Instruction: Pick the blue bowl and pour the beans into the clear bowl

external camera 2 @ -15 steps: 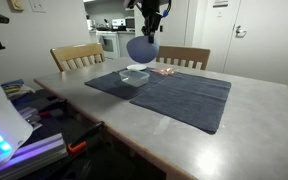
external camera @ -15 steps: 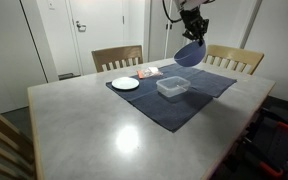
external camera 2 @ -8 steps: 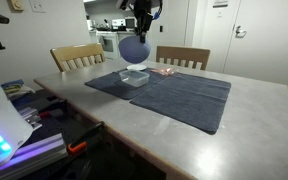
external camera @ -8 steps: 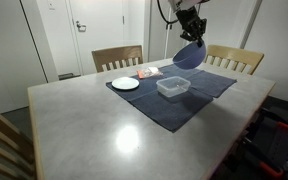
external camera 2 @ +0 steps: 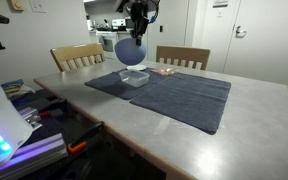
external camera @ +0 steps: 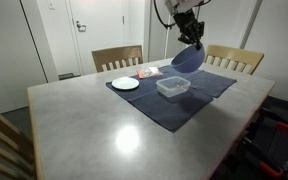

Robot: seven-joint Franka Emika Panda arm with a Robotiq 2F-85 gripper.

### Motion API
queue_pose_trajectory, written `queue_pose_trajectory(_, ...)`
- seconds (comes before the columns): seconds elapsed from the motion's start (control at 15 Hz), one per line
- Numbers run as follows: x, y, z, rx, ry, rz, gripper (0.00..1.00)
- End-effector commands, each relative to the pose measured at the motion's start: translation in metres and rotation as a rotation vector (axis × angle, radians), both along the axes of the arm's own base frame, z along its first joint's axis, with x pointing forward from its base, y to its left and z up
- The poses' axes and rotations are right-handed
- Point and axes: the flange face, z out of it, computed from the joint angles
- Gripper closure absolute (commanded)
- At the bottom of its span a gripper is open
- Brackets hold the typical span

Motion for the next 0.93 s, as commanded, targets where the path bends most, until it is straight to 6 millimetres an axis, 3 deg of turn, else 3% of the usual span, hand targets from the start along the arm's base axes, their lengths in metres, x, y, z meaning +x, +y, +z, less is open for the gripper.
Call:
queue_pose_trajectory(0.0,0.006,0.007,-0.014,0.032,0.033,-0.005,0.99)
queue_pose_trajectory(0.4,0.013,0.009,-0.036,0.054,0.065,-0.023,0.99)
queue_pose_trajectory(0.87,0.022,0.009,-0.036,0.085,0.107,-0.041,0.99)
